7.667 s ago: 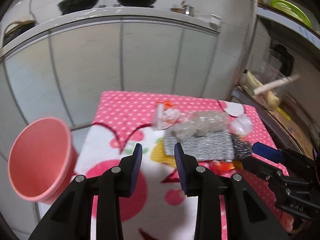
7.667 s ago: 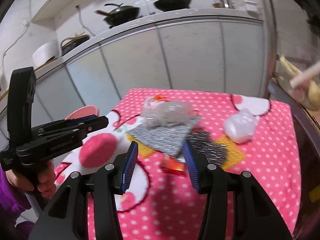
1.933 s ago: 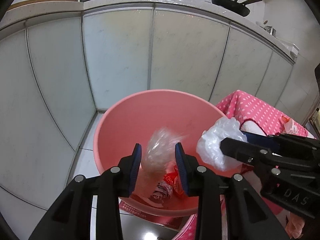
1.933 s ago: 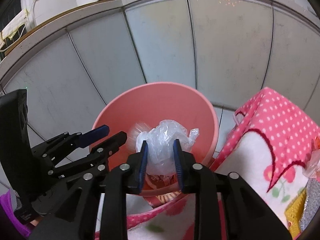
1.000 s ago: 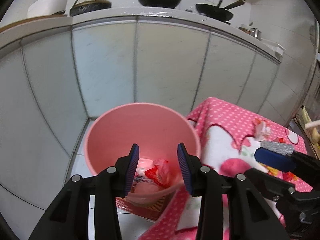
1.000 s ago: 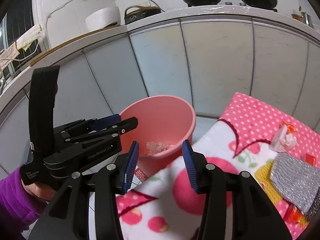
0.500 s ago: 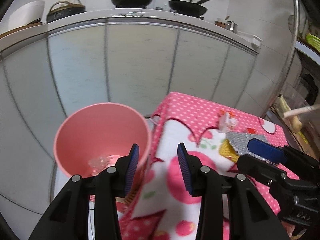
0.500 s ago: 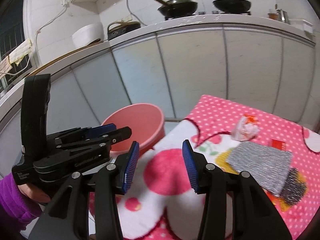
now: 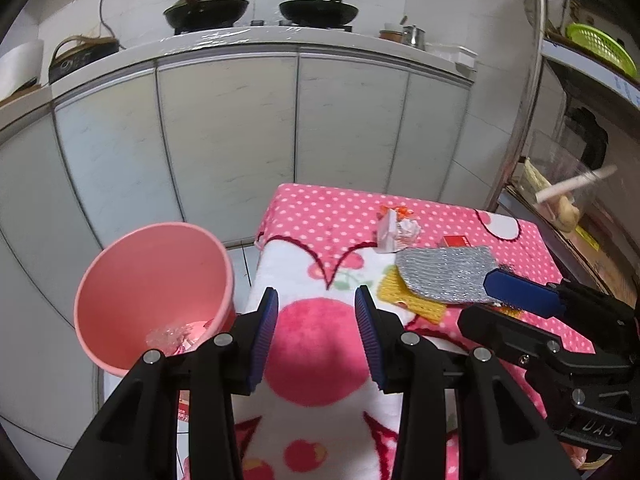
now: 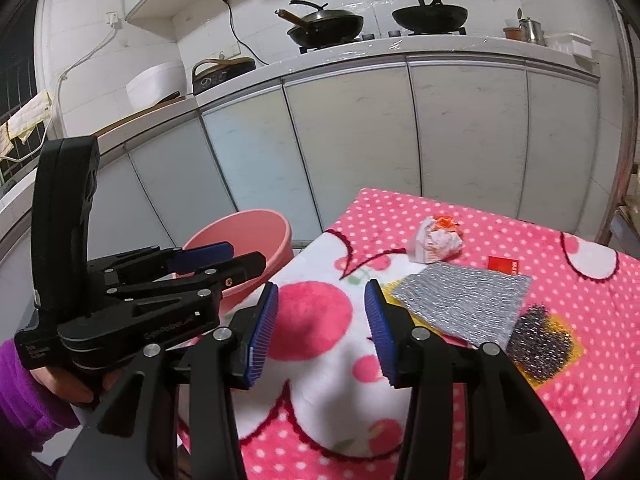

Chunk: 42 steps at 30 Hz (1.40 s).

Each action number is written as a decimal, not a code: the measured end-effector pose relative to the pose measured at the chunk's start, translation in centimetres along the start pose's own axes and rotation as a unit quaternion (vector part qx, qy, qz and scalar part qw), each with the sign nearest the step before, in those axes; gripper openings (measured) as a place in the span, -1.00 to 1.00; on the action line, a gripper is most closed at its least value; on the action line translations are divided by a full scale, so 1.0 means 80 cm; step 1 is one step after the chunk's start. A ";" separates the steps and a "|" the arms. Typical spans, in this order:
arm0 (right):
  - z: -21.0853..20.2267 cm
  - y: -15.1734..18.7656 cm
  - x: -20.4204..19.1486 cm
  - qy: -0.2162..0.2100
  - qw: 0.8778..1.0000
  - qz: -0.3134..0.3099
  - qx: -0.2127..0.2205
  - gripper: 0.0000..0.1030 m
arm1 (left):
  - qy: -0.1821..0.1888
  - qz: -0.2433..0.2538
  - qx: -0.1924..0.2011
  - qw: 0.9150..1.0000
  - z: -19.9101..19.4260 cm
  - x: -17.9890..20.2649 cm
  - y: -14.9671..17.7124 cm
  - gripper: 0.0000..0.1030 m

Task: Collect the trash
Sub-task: 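Return both open tools over the table toward the scrubbers and paper wrapper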

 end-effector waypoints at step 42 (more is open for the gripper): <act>-0.042 0.040 0.181 0.135 0.985 0.103 0.007 -0.11 | 0.060 0.025 -0.038 0.997 0.052 0.069 0.007 -0.24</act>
Point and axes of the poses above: each gripper's, at about its wrist camera, not at the fingertips, and z roughly the way its jaws point, x to its right, y to its underside, the point moved 9 cm from there along z, roughly the way its jaws point, and after that the axes turned 6 degrees about z, right-handed, at the moved point
